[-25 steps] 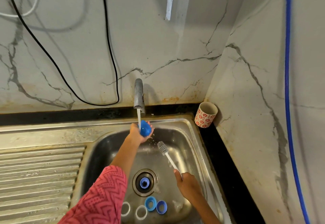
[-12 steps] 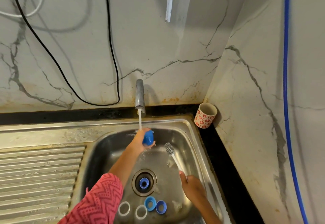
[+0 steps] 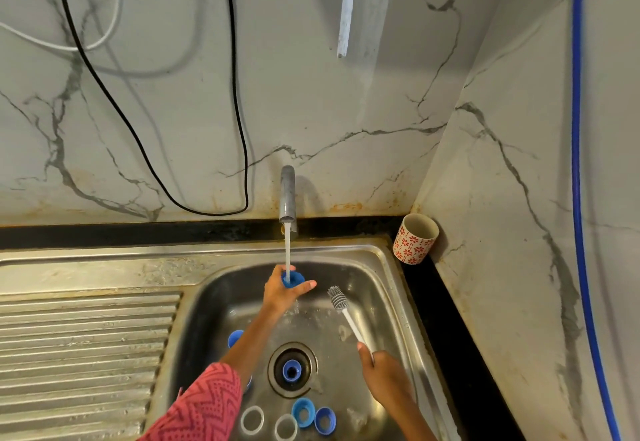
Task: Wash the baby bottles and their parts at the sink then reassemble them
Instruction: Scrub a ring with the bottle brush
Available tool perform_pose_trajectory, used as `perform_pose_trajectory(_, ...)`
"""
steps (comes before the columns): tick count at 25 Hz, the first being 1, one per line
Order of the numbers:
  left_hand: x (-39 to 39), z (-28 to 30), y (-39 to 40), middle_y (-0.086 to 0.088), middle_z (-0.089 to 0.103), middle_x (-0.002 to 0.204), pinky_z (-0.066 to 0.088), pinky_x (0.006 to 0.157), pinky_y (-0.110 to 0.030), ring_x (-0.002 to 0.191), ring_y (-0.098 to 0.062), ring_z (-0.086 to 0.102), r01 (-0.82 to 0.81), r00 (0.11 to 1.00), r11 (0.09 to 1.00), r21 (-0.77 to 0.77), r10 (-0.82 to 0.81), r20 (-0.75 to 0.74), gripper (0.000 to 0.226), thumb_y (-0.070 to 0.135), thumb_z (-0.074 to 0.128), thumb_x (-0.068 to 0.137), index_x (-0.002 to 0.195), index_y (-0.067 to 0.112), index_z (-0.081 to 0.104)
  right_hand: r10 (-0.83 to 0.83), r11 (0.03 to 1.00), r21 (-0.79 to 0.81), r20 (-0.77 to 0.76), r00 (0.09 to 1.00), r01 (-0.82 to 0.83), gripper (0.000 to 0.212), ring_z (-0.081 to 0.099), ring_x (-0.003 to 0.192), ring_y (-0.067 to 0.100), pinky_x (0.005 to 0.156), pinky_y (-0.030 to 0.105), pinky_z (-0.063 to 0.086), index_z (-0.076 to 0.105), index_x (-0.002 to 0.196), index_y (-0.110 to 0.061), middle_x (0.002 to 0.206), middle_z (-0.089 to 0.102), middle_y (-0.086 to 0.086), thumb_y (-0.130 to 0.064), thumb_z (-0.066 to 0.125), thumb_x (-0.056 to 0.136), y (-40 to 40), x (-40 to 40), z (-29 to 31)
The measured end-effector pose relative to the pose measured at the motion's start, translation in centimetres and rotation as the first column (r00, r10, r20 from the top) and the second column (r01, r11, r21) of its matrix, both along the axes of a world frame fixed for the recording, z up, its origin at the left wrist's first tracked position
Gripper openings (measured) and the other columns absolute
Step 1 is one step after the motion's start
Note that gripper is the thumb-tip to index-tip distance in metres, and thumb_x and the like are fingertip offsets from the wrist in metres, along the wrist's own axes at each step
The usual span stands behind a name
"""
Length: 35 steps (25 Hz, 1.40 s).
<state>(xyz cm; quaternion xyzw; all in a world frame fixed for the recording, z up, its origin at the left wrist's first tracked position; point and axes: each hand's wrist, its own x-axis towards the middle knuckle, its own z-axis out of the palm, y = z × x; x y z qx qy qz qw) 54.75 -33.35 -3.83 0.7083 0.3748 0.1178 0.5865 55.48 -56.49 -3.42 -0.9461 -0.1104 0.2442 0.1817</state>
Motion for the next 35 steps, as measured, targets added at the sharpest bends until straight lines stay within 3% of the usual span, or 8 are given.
perform_pose_trajectory(4, -0.8, -0.8, -0.5, -0.014, 0.063, 0.1, 0.057, 0.071, -0.037, 0.083, -0.026, 0.064, -0.115, 0.975, 0.952, -0.283, 0.054, -0.215, 0.042, 0.028, 0.078, 0.074, 0.101, 0.004, 0.057, 0.037, 0.999, -0.019, 0.017, 0.999, -0.037, 0.051, 0.043, 0.055, 0.005, 0.046, 0.018, 0.029, 0.038, 0.06, -0.024, 0.062, 0.045, -0.008, -0.052, 0.022, 0.099, 0.3, -0.2, 0.0)
perform_pose_trajectory(7, 0.4, 1.6, 0.0, -0.016, 0.064, 0.094, 0.054, 0.064, -0.03, 0.074, -0.02, 0.064, -0.017, 1.0, 0.878, -0.478, 0.004, -0.027, 0.021, 0.015, 0.069, 0.081, 0.094, 0.003, 0.058, 0.033, 0.999, -0.012, 0.015, 0.999, -0.033, 0.051, 0.045, 0.057, 0.009, 0.048, 0.02, 0.033, 0.038, 0.059, -0.024, 0.061, 0.044, -0.007, -0.054, 0.023, 0.099, 0.4, -0.1, -0.3)
perform_pose_trajectory(10, 3.1, 3.6, 0.5, -0.009, 0.062, 0.09, 0.051, 0.063, -0.026, 0.077, -0.019, 0.062, -0.053, 0.966, 0.675, -0.736, 0.22, 0.132, 0.013, 0.019, 0.058, 0.091, 0.096, 0.007, 0.057, 0.012, 1.0, 0.013, 0.014, 1.0, -0.012, 0.051, 0.043, 0.055, 0.008, 0.048, 0.02, 0.032, 0.035, 0.058, -0.023, 0.059, 0.042, -0.007, -0.052, 0.024, 0.099, 0.2, 0.2, -0.1)
perform_pose_trajectory(14, 3.4, 1.2, 1.0, -0.011, 0.051, 0.082, 0.044, 0.059, -0.028, 0.068, -0.019, 0.049, -0.311, 0.927, 0.504, -0.806, 0.349, -0.139, 0.026, 0.03, 0.049, 0.095, 0.102, 0.005, 0.052, 0.0, 1.0, 0.011, -0.022, 1.0, 0.001, 0.051, 0.049, 0.065, 0.012, 0.05, 0.019, 0.033, 0.04, 0.063, -0.022, 0.064, 0.046, -0.006, -0.052, 0.024, 0.099, -0.1, 0.4, -0.2)
perform_pose_trajectory(22, 5.6, 7.1, 7.1, -0.014, 0.052, 0.124, 0.047, 0.09, -0.037, 0.115, -0.035, 0.052, -0.328, 0.944, 0.891, -0.315, 0.319, -0.081, 0.042, 0.015, 0.056, 0.092, 0.129, 0.0, 0.044, 0.183, 0.982, 0.076, -0.108, 0.977, -0.175, 0.053, 0.05, 0.068, 0.016, 0.06, 0.026, 0.035, 0.054, 0.078, -0.017, 0.078, 0.057, 0.002, -0.057, 0.024, 0.097, 5.3, -0.1, 0.8)
perform_pose_trajectory(25, 6.7, 8.5, 7.0, -0.017, 0.049, 0.131, 0.043, 0.102, -0.044, 0.12, -0.035, 0.05, -0.272, 0.961, 0.937, -0.218, 0.252, -0.114, 0.038, 0.009, 0.049, 0.095, 0.131, -0.001, 0.041, 0.114, 0.992, 0.058, -0.088, 0.99, -0.109, 0.059, 0.06, 0.094, 0.025, 0.074, 0.029, 0.042, 0.062, 0.104, -0.01, 0.103, 0.065, 0.01, -0.054, 0.025, 0.098, 5.8, 0.4, 0.8)
perform_pose_trajectory(29, 6.6, 8.2, 6.5, -0.02, 0.053, 0.124, 0.049, 0.095, -0.043, 0.113, -0.036, 0.056, -0.248, 0.968, 0.936, -0.249, 0.247, -0.035, 0.042, 0.011, 0.055, 0.093, 0.129, -0.002, 0.04, 0.168, 0.984, 0.073, -0.122, 0.978, -0.16, 0.052, 0.051, 0.079, 0.019, 0.069, 0.028, 0.039, 0.054, 0.088, -0.015, 0.086, 0.055, 0.002, -0.057, 0.025, 0.096, 5.8, -0.1, 0.5)
perform_pose_trajectory(35, 4.8, 9.5, 5.2, -0.015, 0.058, 0.1, 0.05, 0.081, -0.035, 0.087, -0.024, 0.059, 0.155, 0.983, 0.981, -0.112, -0.165, -0.083, 0.03, 0.02, 0.064, 0.086, 0.108, 0.004, 0.053, 0.132, 0.988, 0.094, -0.148, 0.98, -0.119, 0.054, 0.052, 0.073, 0.016, 0.064, 0.025, 0.037, 0.058, 0.086, -0.014, 0.08, 0.055, 0.0, -0.057, 0.027, 0.096, 6.5, -0.8, 0.2)
